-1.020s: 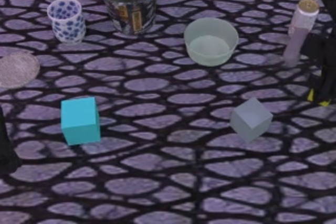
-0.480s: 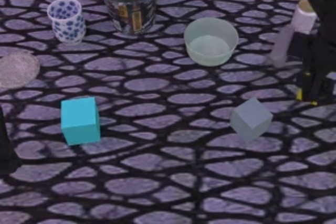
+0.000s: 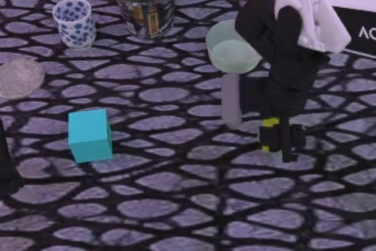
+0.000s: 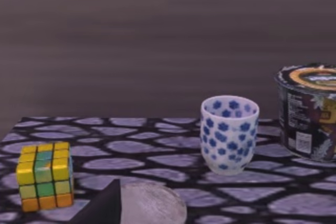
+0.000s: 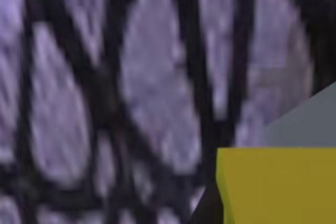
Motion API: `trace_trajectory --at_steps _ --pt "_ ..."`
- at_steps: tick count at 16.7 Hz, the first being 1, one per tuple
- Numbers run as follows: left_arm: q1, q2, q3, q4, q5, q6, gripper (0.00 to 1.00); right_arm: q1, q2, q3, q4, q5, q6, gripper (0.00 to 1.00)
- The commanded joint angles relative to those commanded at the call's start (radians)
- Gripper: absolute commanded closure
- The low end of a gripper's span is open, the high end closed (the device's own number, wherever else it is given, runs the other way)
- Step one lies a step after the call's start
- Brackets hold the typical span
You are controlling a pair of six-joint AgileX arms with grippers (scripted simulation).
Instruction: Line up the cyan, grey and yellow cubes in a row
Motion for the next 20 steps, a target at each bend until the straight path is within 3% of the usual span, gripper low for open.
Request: trace_trajectory --at_steps 3,9,16,20 --pt "0.000 0.000 0.000 0.000 0.000 0.000 0.00 0.070 -0.025 -0.018 0.000 0.001 0.002 1.00" --pt "0.000 0.000 0.000 0.000 0.000 0.000 0.00 0.070 -0.016 -0.027 0.017 0.001 0.004 1.00" --pt "0.000 0.000 0.000 0.000 0.000 0.000 0.00 0.072 0.061 -0.168 0.239 0.001 0.006 1.00" --pt "0.000 0.000 0.000 0.000 0.000 0.000 0.00 0.073 0.067 -0.178 0.252 0.002 0.005 1.00"
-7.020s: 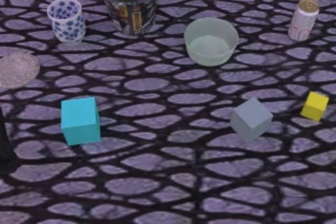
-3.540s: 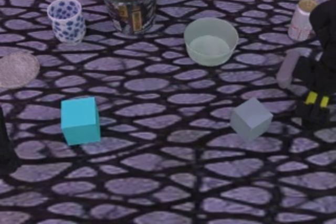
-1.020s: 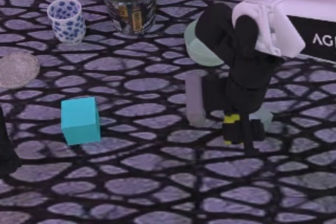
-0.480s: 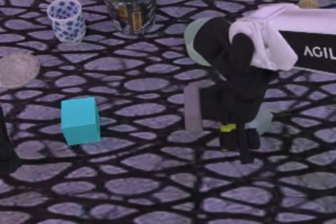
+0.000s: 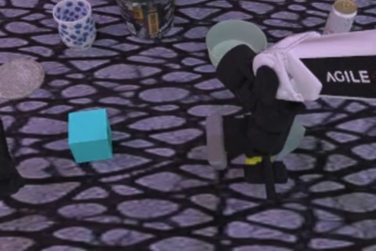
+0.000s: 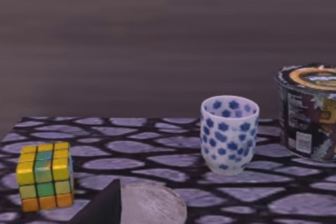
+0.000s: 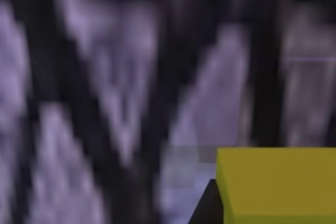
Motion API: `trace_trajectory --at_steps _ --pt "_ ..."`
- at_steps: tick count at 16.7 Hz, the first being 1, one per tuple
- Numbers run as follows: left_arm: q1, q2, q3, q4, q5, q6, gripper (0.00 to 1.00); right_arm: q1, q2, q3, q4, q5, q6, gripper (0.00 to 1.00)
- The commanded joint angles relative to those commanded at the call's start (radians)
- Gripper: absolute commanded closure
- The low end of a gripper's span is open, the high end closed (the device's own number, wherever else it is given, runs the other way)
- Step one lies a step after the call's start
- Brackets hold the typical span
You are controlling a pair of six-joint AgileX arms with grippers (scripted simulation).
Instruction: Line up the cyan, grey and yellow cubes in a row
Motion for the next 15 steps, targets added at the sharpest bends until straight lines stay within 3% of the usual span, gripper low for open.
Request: trace_trajectory --at_steps 1,14,15 --pt "0.000 0.000 0.000 0.000 0.000 0.000 0.00 0.000 0.000 0.000 0.000 0.000 0.000 1.00" --pt "0.000 0.000 0.000 0.000 0.000 0.000 0.00 0.000 0.000 0.000 0.000 0.000 0.000 0.02" --pt "0.000 0.000 0.000 0.000 0.000 0.000 0.00 0.000 0.000 0.000 0.000 0.000 0.000 0.00"
